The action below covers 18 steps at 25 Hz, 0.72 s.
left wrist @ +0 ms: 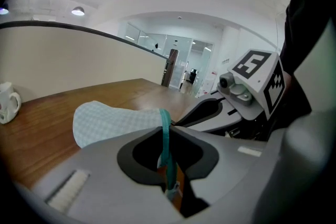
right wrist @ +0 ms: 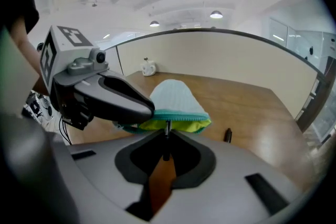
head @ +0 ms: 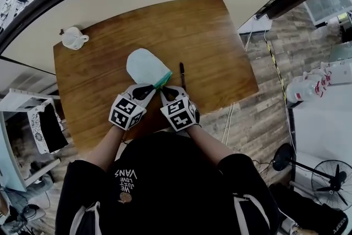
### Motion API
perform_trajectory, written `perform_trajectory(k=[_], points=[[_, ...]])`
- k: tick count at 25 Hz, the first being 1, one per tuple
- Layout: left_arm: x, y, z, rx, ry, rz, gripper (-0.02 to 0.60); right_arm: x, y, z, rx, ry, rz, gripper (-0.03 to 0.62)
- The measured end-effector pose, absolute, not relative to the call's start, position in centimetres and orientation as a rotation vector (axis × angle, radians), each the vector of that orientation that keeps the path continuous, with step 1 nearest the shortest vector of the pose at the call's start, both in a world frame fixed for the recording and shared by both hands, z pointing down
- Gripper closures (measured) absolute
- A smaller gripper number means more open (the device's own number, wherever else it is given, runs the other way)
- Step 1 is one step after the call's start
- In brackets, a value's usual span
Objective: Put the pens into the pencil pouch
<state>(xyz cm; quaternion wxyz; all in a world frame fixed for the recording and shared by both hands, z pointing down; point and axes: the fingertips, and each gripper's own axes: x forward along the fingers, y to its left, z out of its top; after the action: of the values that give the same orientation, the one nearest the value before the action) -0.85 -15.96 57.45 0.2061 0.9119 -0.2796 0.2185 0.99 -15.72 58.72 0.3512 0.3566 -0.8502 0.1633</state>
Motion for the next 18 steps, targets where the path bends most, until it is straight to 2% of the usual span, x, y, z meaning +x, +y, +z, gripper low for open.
perform_trajectory(k=[14, 18], points=[[-2.3, -16.8, 54.9, 2.418, -0.727, 0.204, 0.535, -1.8, -18.0, 57.8, 0.947, -2.348, 0.516, 0.548], [-2.9, -17.4, 55.0, 2.382, -0.748, 0.167, 0.535, -1.7, -18.1, 57.0, 0.967, -2.397, 0.542, 0.537]])
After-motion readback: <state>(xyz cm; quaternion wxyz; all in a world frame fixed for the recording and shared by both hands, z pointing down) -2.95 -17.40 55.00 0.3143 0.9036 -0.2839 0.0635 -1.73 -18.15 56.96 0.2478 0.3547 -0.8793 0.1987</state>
